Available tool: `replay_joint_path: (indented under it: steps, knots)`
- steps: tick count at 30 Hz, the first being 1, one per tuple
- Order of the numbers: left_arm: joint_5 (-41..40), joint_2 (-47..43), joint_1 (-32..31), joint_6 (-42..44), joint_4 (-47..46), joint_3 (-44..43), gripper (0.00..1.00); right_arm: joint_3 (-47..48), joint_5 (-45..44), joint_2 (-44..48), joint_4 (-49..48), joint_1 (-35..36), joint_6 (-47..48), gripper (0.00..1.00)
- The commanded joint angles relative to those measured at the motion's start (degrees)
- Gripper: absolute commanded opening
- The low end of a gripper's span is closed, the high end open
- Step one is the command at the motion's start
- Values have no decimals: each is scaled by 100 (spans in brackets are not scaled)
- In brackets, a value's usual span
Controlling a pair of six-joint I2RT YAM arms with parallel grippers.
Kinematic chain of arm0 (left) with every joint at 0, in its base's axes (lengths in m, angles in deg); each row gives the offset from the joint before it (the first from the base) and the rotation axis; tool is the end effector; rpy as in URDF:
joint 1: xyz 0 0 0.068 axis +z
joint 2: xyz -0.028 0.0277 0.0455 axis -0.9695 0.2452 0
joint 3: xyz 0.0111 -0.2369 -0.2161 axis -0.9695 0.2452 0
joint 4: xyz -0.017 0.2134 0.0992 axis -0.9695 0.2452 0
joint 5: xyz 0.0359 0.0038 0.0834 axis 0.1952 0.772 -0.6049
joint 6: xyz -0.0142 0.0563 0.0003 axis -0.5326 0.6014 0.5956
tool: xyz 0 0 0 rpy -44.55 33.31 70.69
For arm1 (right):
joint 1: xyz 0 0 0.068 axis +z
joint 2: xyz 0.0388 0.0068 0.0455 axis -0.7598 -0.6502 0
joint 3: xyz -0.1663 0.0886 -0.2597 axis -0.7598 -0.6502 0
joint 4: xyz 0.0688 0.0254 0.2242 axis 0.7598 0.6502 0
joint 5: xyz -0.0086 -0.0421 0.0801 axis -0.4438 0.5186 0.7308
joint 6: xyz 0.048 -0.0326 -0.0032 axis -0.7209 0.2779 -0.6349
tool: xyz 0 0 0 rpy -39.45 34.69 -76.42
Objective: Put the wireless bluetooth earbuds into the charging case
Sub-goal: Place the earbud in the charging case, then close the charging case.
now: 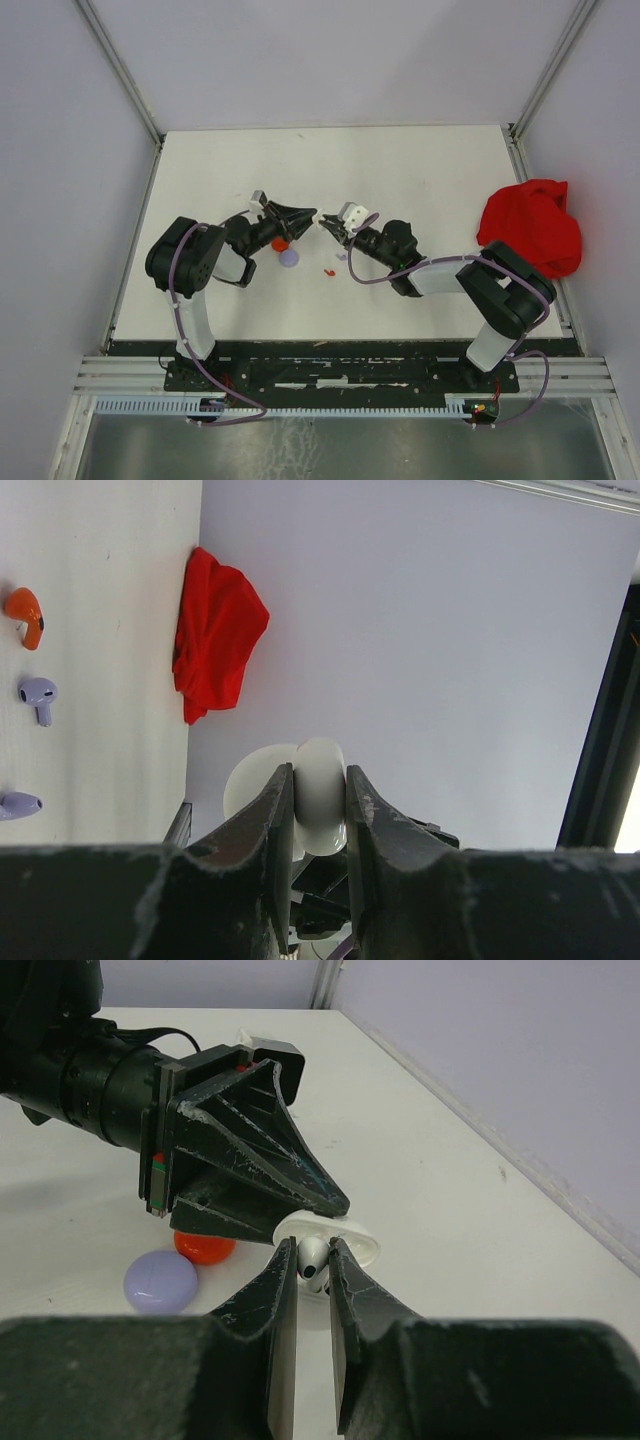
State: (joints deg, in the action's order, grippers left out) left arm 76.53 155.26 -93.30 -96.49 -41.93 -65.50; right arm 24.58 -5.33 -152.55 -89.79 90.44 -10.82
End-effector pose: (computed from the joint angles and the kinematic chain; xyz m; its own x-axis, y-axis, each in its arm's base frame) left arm 0.3203 -0.1260 0.2118 -0.7901 -0.5911 0.1624 -0.0869 -0.1543 -0.9842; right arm 0.2419 0.2257 0.2765 0.2486 -0.0662 -0.9663 -0.8046 0.5413 -0.2441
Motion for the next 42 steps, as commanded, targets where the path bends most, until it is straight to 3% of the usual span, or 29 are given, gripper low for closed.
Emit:
replay_joint_path:
  steps: [1,8,21,23,28,30,32,39,42]
  knots:
    - [65,-55,-26,-224,-192,-172,3,-66,-29,27,-348,20,41,0]
    - [24,-39,-26,-222,-191,-184,3,-105,-25,44,-320,18,3,2]
    - [-88,-48,-20,-216,-194,-155,3,-223,59,108,-500,14,-145,42]
    - [-97,-38,-25,-202,-183,-150,3,-231,39,129,-573,20,-170,44]
    - [-162,16,-21,-171,-191,-96,3,-449,-413,274,-1508,17,-336,55]
    - [-218,46,-17,-163,-201,-76,3,-497,-800,445,-1587,19,-357,64]
    - [-259,63,-16,-171,-211,-71,3,-510,-1118,707,-1281,22,-276,72]
    - [-576,-23,-17,-194,-142,-59,3,-313,-2298,1794,1494,17,-363,84]
    - [-837,-124,-17,-207,-25,-24,3,-249,-2267,2007,2306,16,-427,91]
